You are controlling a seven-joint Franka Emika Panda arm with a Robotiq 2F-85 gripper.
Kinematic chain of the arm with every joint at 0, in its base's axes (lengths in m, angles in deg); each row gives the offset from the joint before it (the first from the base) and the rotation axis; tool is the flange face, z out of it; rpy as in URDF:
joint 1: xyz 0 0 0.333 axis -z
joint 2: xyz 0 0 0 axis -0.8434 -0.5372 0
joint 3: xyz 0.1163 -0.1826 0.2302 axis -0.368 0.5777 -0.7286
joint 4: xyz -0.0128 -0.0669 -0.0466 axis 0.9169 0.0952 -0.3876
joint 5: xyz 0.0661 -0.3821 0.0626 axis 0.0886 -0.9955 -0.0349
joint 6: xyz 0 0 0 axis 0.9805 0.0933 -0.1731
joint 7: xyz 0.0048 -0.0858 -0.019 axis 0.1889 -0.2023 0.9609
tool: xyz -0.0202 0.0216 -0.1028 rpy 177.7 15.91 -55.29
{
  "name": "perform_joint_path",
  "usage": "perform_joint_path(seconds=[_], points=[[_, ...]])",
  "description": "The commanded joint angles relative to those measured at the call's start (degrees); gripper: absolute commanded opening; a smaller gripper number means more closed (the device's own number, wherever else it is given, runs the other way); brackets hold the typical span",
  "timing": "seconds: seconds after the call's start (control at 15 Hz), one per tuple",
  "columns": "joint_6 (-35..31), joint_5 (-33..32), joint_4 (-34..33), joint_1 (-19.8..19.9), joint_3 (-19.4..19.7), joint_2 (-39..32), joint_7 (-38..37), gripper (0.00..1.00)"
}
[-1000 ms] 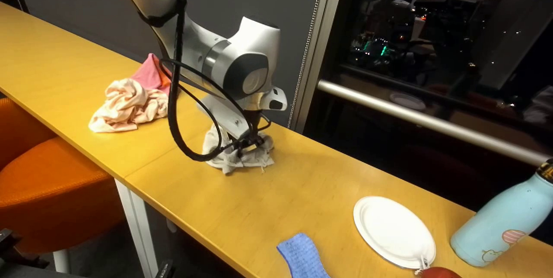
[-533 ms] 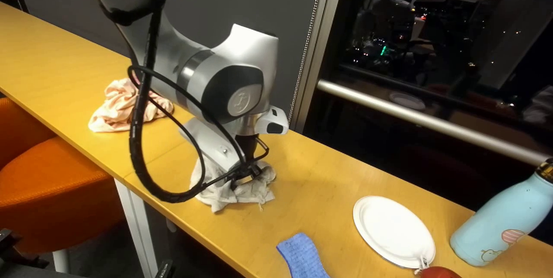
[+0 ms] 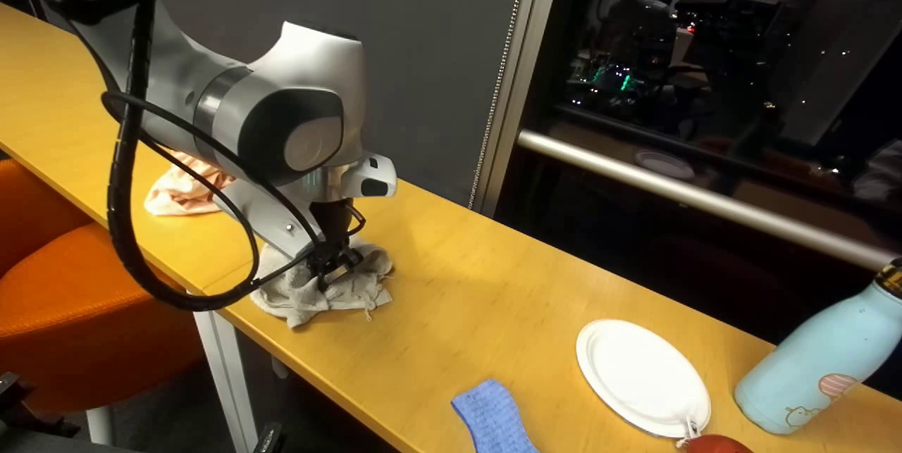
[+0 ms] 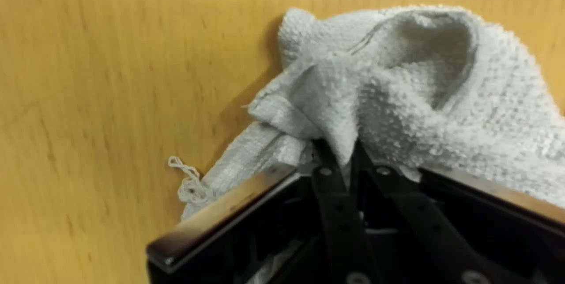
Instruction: Fold the peach t-shirt, move it to the left and then use the white towel to wipe the table
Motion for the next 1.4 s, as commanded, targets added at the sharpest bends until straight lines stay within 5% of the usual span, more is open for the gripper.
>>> perform_joint_path(seconds=[0.0, 0.13, 0.2, 0.8, 1.33], points=[[-1.6, -0.6, -3.9, -0.5, -0.8, -3.7, -1.4, 0.03], [-1.4, -0.8, -4.7, -0.9, -0.7, -4.0, -1.6, 0.03], [-1.2, -1.1, -4.5, -1.3, -0.4, -3.7, -2.0, 0.28], [0.3, -11.3, 5.8, -9.9, 8.3, 11.2, -14.5, 0.95], [3.4, -12.5, 12.7, -5.1, 6.9, 21.3, -14.4, 1.0]])
